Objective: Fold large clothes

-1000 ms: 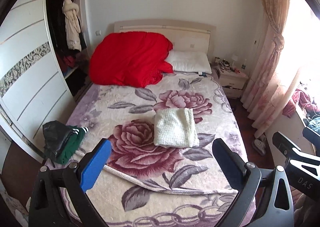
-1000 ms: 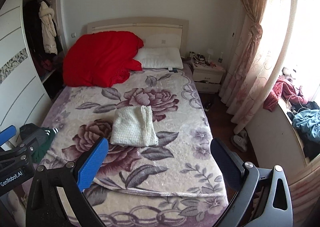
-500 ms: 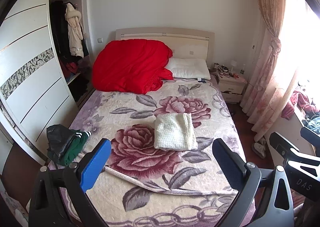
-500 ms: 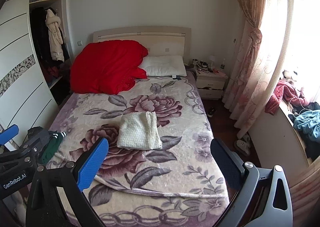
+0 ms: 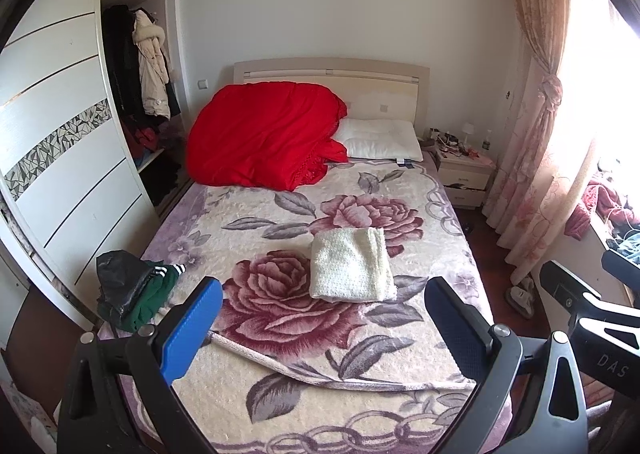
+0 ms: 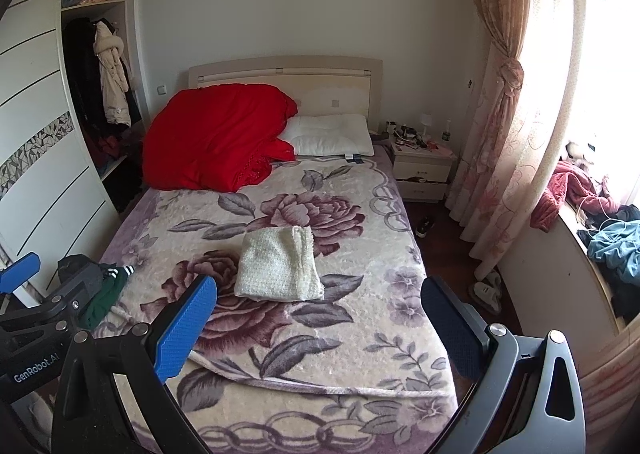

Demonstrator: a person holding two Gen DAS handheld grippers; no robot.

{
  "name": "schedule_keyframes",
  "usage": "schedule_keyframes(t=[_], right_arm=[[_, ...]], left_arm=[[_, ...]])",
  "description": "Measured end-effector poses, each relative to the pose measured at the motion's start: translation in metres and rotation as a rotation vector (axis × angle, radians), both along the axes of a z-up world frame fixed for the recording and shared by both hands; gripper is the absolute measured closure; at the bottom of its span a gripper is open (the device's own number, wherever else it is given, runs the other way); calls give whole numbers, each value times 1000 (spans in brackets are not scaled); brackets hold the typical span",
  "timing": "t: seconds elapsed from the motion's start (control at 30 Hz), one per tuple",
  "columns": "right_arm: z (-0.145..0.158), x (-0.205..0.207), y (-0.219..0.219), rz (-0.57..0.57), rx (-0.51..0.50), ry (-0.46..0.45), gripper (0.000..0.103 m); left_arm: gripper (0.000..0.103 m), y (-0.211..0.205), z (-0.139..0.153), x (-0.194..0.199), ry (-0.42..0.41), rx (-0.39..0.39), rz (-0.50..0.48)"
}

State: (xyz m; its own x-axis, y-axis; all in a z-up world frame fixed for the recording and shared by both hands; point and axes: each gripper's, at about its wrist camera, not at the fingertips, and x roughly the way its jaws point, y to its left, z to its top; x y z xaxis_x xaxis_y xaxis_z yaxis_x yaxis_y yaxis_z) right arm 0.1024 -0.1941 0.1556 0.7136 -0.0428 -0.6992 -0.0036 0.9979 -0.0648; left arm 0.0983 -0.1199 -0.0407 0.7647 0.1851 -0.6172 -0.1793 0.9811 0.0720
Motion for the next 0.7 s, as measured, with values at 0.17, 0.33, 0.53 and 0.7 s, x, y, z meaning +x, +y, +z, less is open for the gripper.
schedule_keyframes(t=[0.17, 0.33, 0.53, 0.7], right_arm=[[-2, 2, -2, 6, 2, 2, 0], [-3, 0, -2, 3, 3, 1, 0], [-3, 1, -4, 3, -2, 0, 0], [-3, -4, -3, -2, 0, -1, 0]], left_arm=[[0, -1, 2, -2, -6, 6, -4], [0, -1, 4, -3, -12, 11, -2], [0, -1, 4, -4, -14, 15, -1], [0, 0, 4, -4, -13, 14, -1]])
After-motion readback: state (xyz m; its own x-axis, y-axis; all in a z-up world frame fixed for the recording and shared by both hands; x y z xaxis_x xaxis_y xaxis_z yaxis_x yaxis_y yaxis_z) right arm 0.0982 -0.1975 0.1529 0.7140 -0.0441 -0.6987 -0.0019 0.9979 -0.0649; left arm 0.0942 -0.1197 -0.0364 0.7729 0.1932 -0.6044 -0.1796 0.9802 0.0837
